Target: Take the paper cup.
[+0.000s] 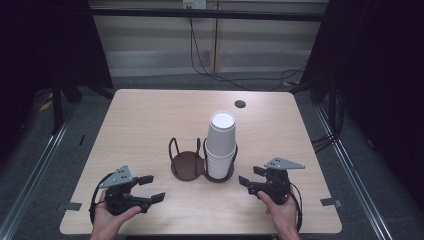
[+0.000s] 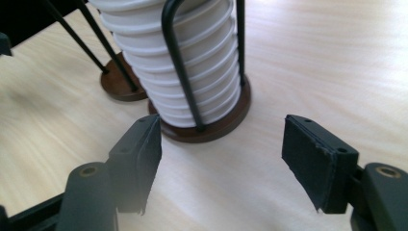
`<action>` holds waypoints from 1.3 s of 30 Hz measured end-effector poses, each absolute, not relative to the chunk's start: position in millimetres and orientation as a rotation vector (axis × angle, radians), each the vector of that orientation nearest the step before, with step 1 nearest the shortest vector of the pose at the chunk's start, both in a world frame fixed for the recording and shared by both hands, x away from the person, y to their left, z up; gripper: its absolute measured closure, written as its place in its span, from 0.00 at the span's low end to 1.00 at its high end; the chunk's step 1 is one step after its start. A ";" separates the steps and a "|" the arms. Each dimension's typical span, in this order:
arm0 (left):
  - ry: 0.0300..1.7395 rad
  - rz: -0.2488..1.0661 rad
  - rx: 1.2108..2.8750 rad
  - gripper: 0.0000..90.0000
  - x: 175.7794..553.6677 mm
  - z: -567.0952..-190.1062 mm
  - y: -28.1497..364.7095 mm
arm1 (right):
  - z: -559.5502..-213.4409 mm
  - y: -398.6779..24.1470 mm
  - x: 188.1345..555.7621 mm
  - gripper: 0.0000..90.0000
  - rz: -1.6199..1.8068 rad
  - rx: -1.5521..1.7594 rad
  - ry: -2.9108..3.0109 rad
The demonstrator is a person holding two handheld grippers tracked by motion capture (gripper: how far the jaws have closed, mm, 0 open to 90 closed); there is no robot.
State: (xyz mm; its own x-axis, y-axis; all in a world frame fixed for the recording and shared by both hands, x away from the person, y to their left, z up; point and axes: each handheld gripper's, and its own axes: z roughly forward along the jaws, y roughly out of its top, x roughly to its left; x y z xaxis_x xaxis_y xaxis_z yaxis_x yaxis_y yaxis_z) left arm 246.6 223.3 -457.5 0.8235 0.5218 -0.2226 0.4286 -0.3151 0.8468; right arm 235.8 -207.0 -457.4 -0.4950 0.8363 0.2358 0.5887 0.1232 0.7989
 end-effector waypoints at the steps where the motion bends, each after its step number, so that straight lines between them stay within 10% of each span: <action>1: 0.705 0.116 1.958 0.26 246.6 -457.4 222.7 | -457.9 -207.2 235.0 0.34 1.329 1.416 2.136; 39: 0.663 0.072 2.018 0.18 244.5 -461.4 218.3 | -425.6 -197.7 225.9 0.28 1.534 1.200 2.253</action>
